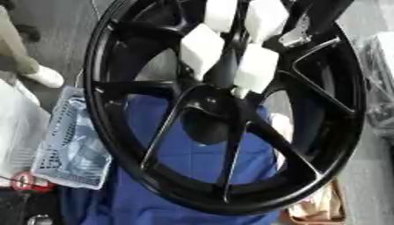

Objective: Pull the pin out of the wheel hub.

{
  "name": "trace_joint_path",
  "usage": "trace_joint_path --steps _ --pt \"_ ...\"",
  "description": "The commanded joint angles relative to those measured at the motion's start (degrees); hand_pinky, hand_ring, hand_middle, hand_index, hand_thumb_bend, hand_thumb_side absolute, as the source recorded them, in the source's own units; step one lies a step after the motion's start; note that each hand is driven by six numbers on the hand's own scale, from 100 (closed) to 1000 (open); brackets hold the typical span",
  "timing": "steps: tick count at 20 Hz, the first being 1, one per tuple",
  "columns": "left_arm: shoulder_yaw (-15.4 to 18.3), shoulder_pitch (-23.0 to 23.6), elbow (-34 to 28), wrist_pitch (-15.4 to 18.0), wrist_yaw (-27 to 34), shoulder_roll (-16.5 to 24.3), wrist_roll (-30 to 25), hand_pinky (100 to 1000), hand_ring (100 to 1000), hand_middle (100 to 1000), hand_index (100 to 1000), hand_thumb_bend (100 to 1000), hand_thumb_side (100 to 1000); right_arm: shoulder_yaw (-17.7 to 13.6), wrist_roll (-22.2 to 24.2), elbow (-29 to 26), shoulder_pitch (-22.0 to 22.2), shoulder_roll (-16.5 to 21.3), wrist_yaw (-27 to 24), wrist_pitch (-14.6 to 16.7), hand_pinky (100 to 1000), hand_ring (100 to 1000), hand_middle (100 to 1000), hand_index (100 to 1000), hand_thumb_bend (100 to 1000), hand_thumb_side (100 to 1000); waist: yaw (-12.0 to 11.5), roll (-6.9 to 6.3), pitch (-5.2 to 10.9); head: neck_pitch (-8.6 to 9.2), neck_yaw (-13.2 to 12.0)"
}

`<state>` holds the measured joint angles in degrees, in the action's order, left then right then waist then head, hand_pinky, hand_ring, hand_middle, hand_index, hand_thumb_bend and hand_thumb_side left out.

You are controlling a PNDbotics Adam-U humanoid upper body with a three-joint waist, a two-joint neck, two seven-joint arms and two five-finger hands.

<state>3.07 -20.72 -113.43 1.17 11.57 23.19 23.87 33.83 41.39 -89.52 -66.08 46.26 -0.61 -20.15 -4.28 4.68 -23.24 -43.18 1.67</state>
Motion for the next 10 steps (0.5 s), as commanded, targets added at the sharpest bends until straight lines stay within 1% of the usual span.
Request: trace_joint_path --steps 1,10 --pt "0.5 -0.3 -1.2 -0.1 -0.1 0.7 -0.1 848 689 660 719 167 643 -1.7 -0.4 -1.5 -1.5 1.7 -1.0 -0.6 670 651 486 612 385 100 0.2 -0.28 1.56 0.08 -0.2" --pt "0.9 -0.2 -1.2 0.0 -0.2 0.8 0.1 849 689 660 719 168 640 -5.0 -0.9 -5.1 -1.8 3.9 -2.0 -1.0 664 645 480 605 369 100 0.8 -0.34 2.17 0.14 -0.5"
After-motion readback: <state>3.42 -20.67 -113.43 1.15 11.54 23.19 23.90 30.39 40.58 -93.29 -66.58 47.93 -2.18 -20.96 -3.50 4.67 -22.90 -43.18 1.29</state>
